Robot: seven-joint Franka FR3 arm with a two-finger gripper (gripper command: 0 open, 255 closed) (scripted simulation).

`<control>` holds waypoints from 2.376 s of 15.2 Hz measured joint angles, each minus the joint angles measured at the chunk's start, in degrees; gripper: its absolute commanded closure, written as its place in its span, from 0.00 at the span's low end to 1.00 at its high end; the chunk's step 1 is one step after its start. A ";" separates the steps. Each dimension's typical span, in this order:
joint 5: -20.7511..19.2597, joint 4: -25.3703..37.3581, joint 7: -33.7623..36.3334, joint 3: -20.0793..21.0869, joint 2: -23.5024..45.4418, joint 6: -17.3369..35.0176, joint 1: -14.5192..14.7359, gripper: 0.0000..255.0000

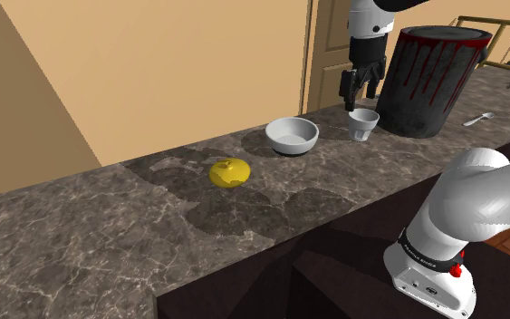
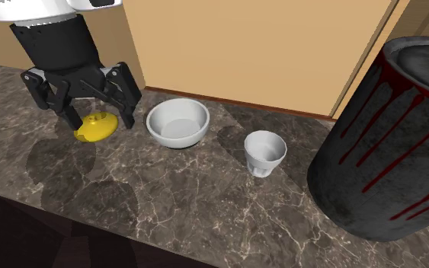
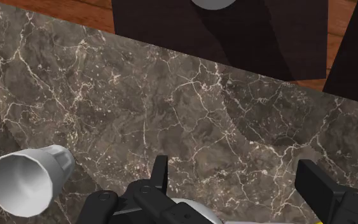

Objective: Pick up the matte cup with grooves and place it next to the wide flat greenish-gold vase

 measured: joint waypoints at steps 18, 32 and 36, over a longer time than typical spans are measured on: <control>-11.86 -5.88 -11.25 -14.58 15.62 25.24 -6.20 0.00; -11.07 1.16 -20.94 -24.87 38.23 44.39 -8.82 0.00; -10.61 -0.04 -21.54 -25.48 40.32 47.71 -9.13 0.00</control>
